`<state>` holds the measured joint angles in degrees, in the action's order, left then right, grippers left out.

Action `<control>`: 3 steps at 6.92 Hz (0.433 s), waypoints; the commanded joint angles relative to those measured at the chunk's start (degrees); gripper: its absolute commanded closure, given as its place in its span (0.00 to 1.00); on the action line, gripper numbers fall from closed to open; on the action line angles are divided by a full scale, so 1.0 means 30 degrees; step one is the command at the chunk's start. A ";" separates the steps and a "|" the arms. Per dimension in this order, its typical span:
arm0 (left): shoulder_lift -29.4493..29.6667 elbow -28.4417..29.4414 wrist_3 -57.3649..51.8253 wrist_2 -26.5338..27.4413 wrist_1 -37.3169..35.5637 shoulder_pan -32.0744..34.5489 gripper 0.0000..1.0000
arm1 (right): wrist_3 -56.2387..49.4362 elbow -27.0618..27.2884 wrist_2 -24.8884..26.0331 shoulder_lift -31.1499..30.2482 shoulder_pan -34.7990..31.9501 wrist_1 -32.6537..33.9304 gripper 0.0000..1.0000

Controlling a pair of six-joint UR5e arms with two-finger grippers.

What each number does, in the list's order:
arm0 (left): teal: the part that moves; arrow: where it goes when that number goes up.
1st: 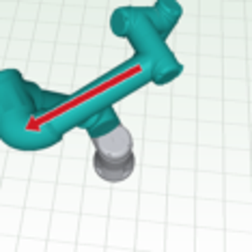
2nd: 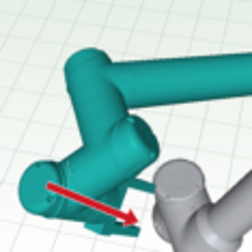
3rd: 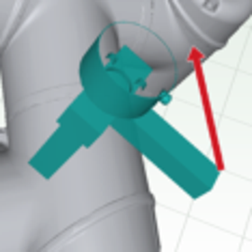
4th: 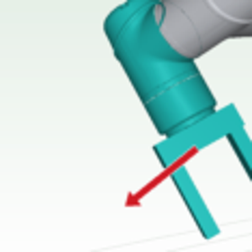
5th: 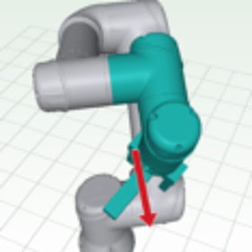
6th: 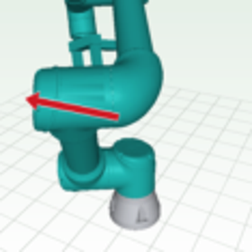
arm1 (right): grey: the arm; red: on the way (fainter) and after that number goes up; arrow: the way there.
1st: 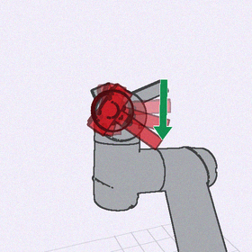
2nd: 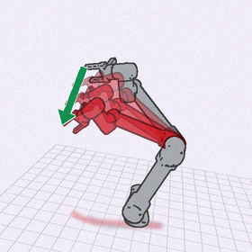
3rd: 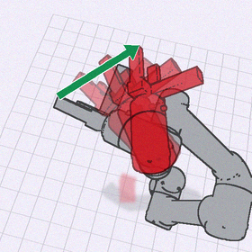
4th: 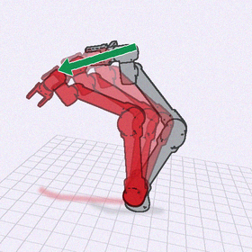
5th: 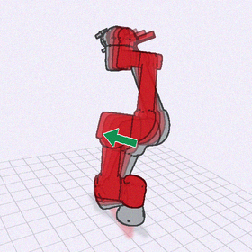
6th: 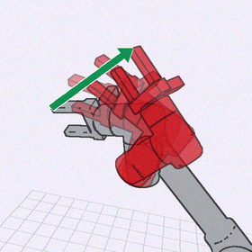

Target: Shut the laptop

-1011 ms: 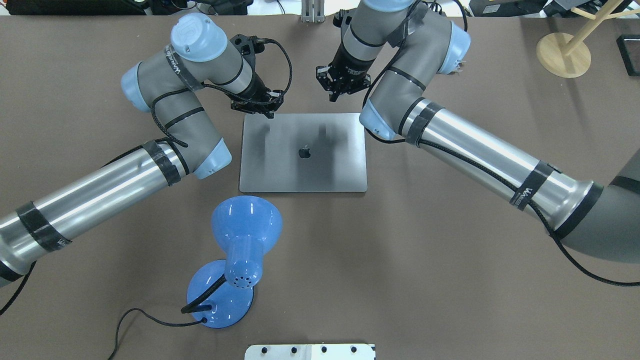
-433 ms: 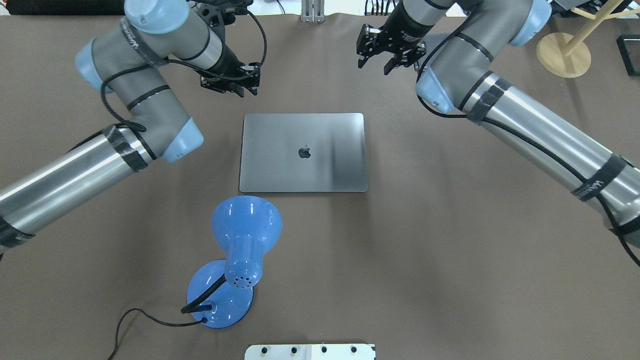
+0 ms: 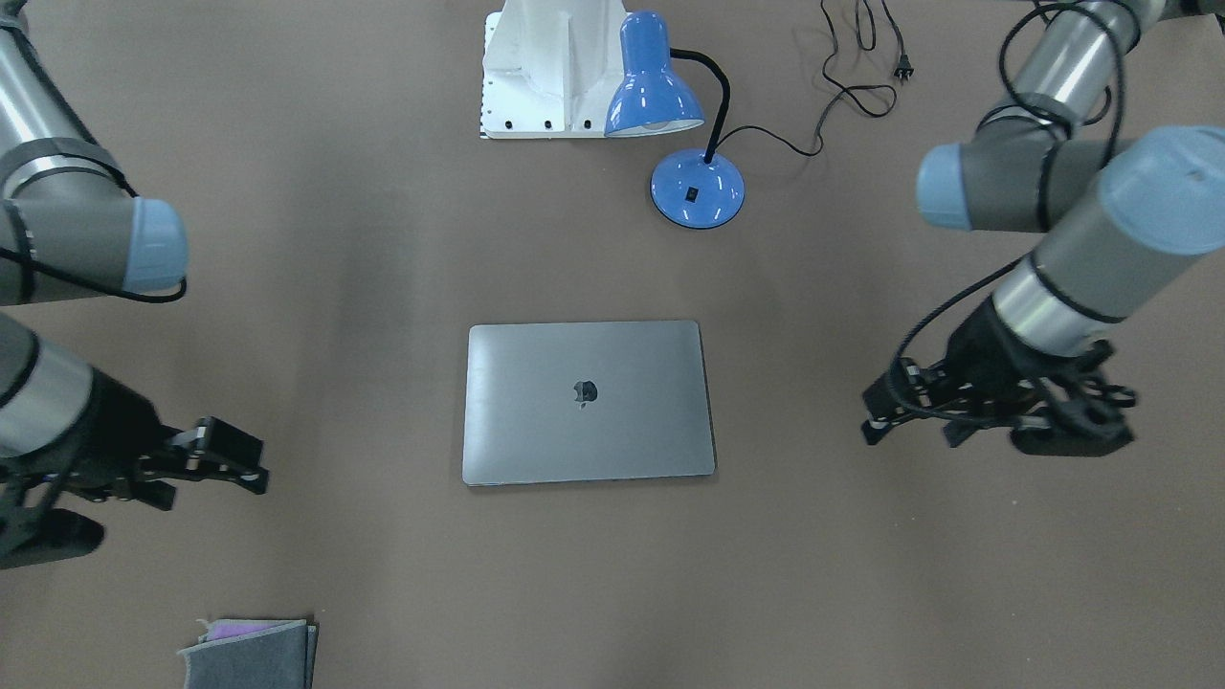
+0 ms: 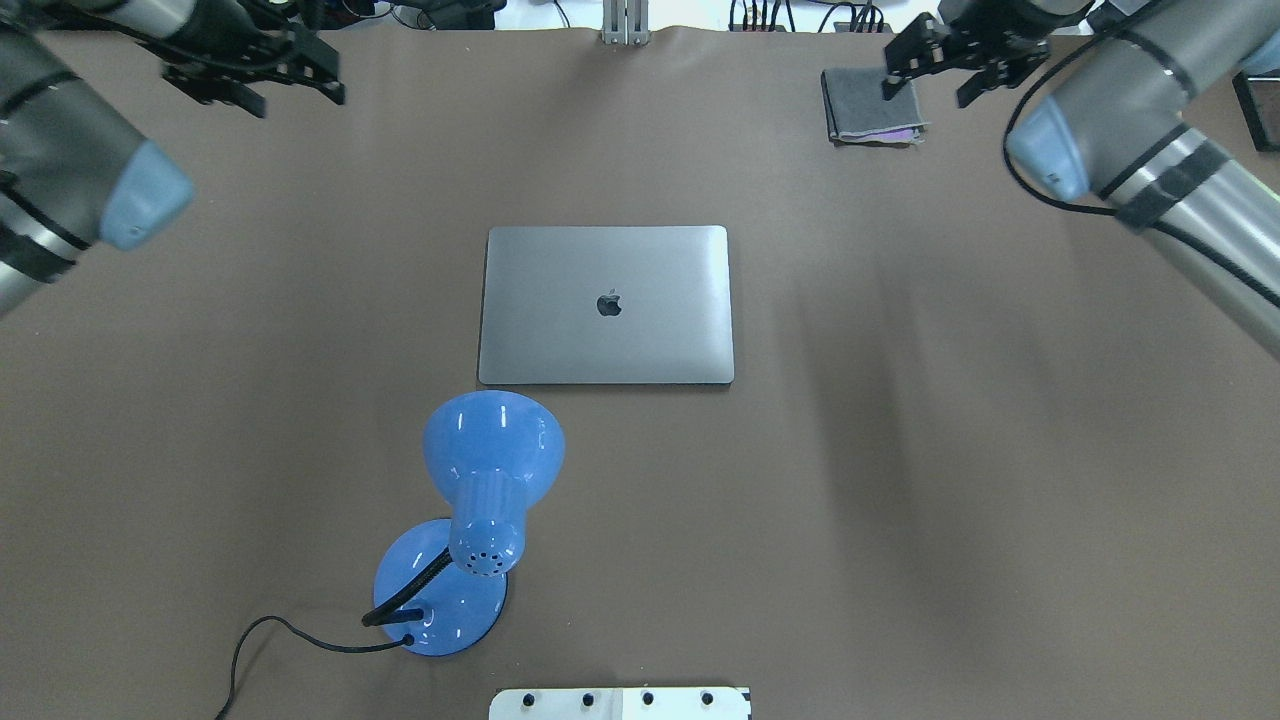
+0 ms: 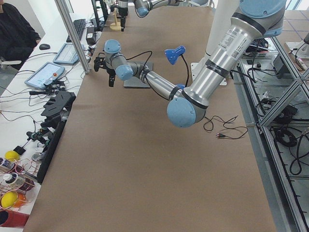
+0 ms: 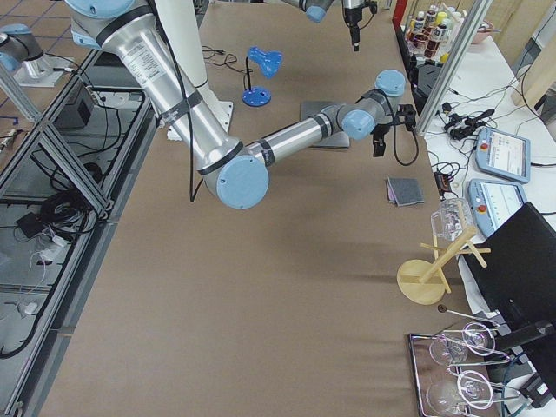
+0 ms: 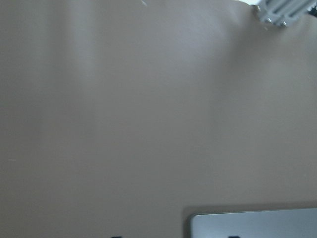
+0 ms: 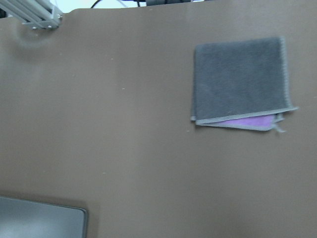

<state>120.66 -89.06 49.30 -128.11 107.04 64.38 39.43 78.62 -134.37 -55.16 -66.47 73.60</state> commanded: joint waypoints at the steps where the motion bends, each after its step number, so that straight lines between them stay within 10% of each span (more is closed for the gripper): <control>1: -0.2508 -0.3815 -0.7288 -0.0072 -0.6880 0.3192 0.02 | -0.6722 0.0715 -0.0619 -0.2112 -0.3347 0.3254 0.00; 3: -0.4471 -0.4822 -1.1564 -0.0130 -0.9804 0.5516 0.02 | -1.2684 0.0688 -0.0356 -0.3867 -0.5258 0.5198 0.00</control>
<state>110.32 -101.65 21.34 -128.68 83.00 77.12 11.40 80.57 -135.66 -63.20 -78.82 85.65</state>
